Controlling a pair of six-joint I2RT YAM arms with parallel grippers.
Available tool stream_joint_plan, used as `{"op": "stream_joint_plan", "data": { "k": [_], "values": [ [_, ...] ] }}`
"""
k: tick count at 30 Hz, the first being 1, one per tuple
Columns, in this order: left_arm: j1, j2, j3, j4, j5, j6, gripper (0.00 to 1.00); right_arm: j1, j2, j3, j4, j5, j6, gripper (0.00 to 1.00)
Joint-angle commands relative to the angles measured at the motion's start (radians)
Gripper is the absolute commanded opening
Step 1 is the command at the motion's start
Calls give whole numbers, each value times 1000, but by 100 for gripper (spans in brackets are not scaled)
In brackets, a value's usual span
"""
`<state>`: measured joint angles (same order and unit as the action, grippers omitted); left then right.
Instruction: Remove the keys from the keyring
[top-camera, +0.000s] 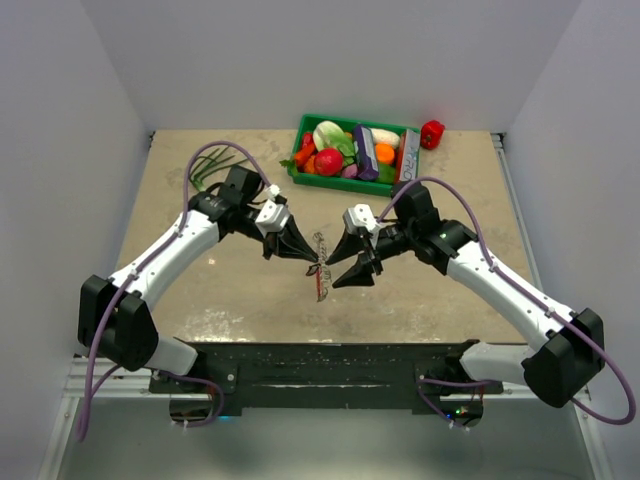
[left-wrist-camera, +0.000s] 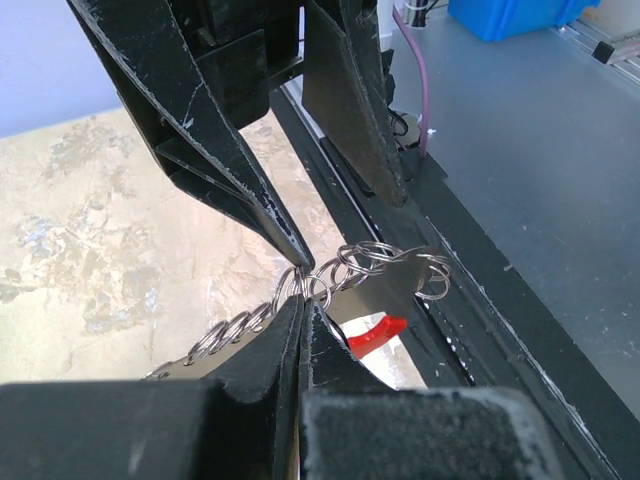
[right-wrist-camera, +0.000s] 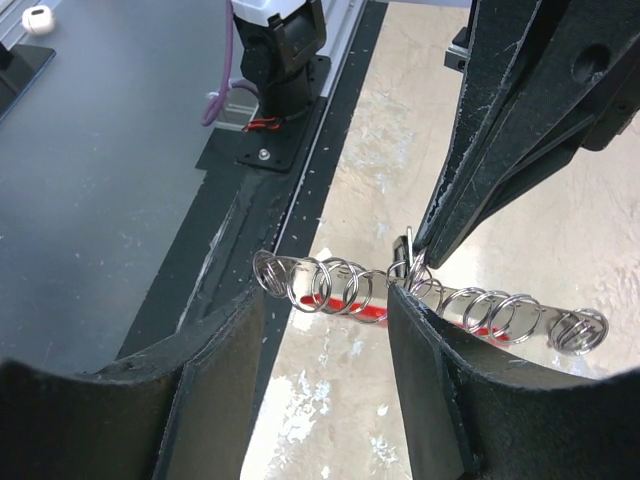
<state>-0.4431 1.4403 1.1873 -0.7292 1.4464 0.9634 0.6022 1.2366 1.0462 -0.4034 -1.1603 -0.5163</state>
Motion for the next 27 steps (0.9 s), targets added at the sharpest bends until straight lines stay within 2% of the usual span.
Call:
{"op": "stream_joint_plan", "data": {
  "k": [1,10,19,27],
  "values": [
    [4,-1,43,-12,132,40,0,8,3,23,43,48,8,56],
    [4,5,44,-42,149,72,0,18,27,12,123,82,76,57],
    [4,3,48,-76,157,107,0,25,54,34,126,100,87,57],
    [4,-4,38,-85,155,121,0,10,17,136,-37,132,-20,55]
  ]
}}
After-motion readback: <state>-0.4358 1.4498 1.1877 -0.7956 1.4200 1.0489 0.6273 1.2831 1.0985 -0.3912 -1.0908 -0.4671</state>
